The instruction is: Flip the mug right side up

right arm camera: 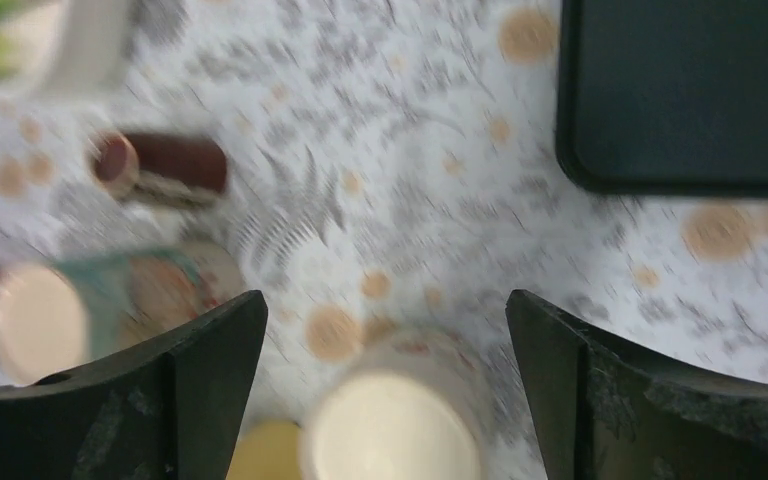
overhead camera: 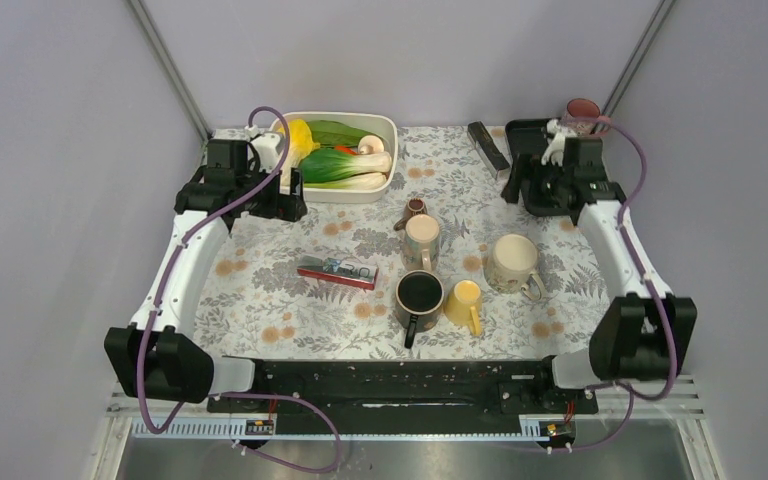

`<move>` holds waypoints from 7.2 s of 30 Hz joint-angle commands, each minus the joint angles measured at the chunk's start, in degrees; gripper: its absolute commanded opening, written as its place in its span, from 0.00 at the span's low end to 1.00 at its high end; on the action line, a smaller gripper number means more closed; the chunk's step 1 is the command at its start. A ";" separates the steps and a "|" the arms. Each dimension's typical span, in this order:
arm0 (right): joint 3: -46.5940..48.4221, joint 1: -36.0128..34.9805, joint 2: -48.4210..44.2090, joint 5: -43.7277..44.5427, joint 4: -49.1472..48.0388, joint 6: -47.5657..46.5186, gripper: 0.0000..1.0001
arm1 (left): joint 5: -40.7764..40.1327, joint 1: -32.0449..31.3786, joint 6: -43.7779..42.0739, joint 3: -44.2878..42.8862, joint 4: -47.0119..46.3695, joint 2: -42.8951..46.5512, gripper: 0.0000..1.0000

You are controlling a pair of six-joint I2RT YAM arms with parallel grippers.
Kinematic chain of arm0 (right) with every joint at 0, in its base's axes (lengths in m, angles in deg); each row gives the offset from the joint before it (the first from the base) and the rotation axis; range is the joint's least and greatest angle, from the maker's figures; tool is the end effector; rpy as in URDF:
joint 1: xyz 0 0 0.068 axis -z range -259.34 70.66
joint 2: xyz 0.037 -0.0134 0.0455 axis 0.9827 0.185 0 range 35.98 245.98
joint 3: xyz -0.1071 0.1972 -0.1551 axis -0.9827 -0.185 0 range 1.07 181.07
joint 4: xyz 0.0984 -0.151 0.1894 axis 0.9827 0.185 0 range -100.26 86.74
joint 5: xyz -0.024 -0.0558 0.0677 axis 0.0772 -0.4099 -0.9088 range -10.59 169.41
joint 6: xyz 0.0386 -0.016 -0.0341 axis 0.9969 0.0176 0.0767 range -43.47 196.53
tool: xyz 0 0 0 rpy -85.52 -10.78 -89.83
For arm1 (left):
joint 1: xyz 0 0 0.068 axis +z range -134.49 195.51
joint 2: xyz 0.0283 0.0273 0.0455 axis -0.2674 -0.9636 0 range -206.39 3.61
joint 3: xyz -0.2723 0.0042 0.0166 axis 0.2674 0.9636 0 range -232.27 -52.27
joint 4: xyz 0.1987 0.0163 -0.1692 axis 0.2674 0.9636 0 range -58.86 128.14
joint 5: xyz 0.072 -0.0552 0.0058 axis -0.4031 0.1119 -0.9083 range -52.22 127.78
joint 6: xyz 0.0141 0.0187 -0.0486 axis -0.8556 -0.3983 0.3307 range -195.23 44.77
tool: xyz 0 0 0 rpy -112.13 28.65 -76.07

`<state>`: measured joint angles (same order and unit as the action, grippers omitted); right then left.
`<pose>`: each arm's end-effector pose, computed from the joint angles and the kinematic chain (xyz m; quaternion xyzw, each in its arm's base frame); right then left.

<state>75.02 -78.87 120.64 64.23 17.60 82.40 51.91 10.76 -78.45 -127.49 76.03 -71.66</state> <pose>0.3321 0.0066 0.3221 -0.0078 0.8949 0.1391 0.4240 0.2730 -0.0314 0.3519 0.1108 0.9111 -0.1187 0.3788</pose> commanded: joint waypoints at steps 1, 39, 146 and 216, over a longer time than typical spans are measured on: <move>-13.12 1.11 -12.15 -3.48 1.52 -25.42 0.99 | 5.13 0.24 -1.24 0.23 -3.94 1.65 0.99; -22.61 4.14 -10.33 -7.61 13.06 -44.45 0.00 | 13.74 -1.58 -3.20 -1.76 -4.80 0.38 0.98; -12.13 -2.87 -35.73 -10.80 -68.47 76.12 0.00 | 15.74 -48.18 -89.77 -7.85 -113.17 -31.93 0.90; -31.46 2.25 -23.52 -9.31 -40.55 41.66 0.77 | -8.14 -43.06 -92.20 -17.54 -87.62 -39.13 0.00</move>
<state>39.72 -77.89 103.03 53.61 -33.13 137.37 51.54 -32.80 -172.00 -137.45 -5.94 -113.77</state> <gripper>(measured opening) 0.761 0.144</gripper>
